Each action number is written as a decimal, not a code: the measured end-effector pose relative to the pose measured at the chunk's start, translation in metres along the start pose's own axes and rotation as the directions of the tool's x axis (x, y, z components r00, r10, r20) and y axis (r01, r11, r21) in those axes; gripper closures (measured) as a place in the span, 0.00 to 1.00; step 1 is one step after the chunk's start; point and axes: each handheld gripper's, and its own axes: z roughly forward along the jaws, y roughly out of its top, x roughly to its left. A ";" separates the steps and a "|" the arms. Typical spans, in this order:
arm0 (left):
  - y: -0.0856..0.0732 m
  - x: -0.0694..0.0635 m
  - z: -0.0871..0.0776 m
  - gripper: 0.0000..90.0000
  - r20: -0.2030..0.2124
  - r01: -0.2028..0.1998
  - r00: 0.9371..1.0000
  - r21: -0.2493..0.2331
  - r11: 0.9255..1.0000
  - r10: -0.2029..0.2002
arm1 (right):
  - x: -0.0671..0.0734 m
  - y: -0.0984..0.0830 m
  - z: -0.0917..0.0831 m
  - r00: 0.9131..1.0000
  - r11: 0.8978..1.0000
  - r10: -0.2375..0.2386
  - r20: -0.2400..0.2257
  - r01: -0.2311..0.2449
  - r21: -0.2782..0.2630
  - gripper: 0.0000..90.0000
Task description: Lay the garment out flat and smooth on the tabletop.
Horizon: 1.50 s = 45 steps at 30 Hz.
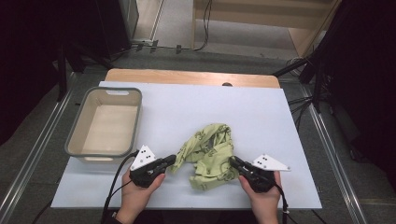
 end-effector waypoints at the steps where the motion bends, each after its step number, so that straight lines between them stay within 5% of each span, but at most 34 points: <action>1: 0.000 0.001 -0.001 1.00 -0.003 0.006 1.000 -0.006 1.000 -0.006 | -0.004 0.000 -0.003 1.000 1.000 0.008 0.007 -0.008 -0.007 0.90; 16: 0.006 0.006 -0.013 1.00 -0.031 0.026 0.999 -0.055 0.998 -0.028 | -0.071 -0.002 -0.064 0.977 0.983 0.149 0.150 -0.130 -0.132 0.90; 25: 0.012 0.007 -0.021 1.00 -0.041 0.027 0.999 -0.080 0.996 -0.031 | -0.096 -0.005 -0.095 0.957 0.968 0.200 0.209 -0.159 -0.195 0.90; 30: 0.011 0.007 -0.018 1.00 -0.036 0.032 0.999 -0.060 0.998 -0.034 | -0.099 -0.007 -0.095 0.954 0.968 0.209 0.213 -0.170 -0.187 0.88; 33: 0.011 0.004 -0.018 0.83 -0.036 0.028 0.999 -0.068 0.997 -0.031 | -0.101 -0.007 -0.093 0.944 0.960 0.241 0.226 -0.198 -0.198 0.65; 36: 0.014 0.001 -0.018 0.64 -0.032 0.023 0.999 -0.077 0.997 -0.025 | -0.105 -0.007 -0.098 0.936 0.948 0.278 0.214 -0.232 -0.216 0.56; 38: 0.013 -0.001 -0.017 0.60 -0.019 0.017 1.000 -0.075 0.997 -0.018 | -0.103 -0.007 -0.100 0.943 0.950 0.269 0.197 -0.227 -0.214 0.56; 45: 0.007 -0.014 0.004 0.56 0.052 -0.016 0.999 0.021 1.000 0.015 | -0.072 0.004 -0.075 0.983 0.990 0.120 0.136 -0.109 -0.090 0.56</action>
